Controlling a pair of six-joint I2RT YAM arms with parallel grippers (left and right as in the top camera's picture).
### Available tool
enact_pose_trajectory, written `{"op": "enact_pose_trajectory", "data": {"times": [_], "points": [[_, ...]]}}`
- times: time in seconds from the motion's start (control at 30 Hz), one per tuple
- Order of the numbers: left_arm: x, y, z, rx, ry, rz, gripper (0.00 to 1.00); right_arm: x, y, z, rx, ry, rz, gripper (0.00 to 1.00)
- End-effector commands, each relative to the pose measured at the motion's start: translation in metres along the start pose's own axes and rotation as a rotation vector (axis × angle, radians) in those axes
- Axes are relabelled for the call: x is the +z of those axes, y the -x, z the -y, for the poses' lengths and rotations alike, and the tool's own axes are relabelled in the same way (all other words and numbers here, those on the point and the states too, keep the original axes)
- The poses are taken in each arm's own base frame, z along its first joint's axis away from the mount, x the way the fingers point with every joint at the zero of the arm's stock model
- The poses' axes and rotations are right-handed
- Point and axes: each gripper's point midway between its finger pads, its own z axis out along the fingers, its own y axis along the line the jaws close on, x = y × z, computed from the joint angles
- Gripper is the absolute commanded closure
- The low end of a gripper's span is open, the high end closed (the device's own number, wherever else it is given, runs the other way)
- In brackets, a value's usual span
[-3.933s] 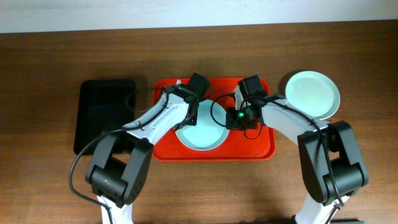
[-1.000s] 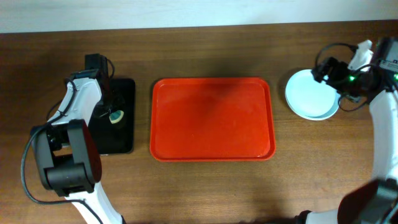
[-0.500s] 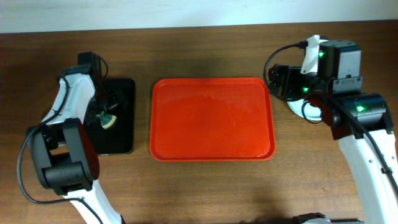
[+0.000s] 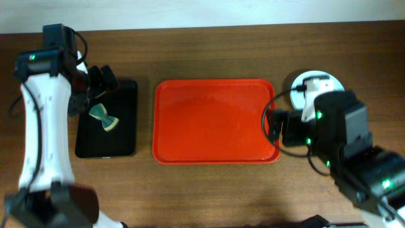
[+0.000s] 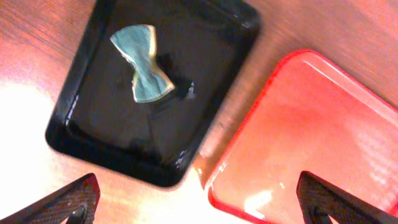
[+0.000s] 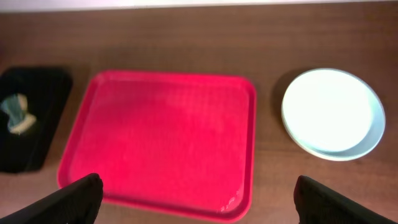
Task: Clean dirty plates on tray and stack at the side
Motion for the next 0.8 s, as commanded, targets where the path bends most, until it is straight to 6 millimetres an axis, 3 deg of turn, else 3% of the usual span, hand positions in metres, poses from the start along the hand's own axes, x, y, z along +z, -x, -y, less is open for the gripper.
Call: {"op": "enact_pose_trajectory", "data": {"times": [0.0, 0.13, 0.4, 0.57, 0.77], "points": [[-0.032, -0.044, 0.014, 0.113, -0.078, 0.068, 0.00, 0.002, -0.024, 0.005, -0.007, -0.001, 0.028, 0.01], [-0.035, -0.098, 0.014, 0.191, -0.163, 0.191, 0.01, -0.002, -0.028, 0.006, 0.002, 0.017, 0.090, 0.01], [-0.052, -0.151, -0.010, 0.170, -0.327, 0.471, 0.01, 0.007, -0.030, 0.006, -0.002, 0.009, 0.061, 0.01], [-0.069, -0.156, -0.013, 0.175, -0.363, 0.537, 0.01, 0.020, -0.033, 0.005, -0.009, -0.004, 0.016, 0.01], [-0.069, -0.157, -0.013, 0.175, -0.363, 0.534, 0.01, 0.047, -0.043, 0.004, -0.023, -0.033, -0.077, 0.02]]}}
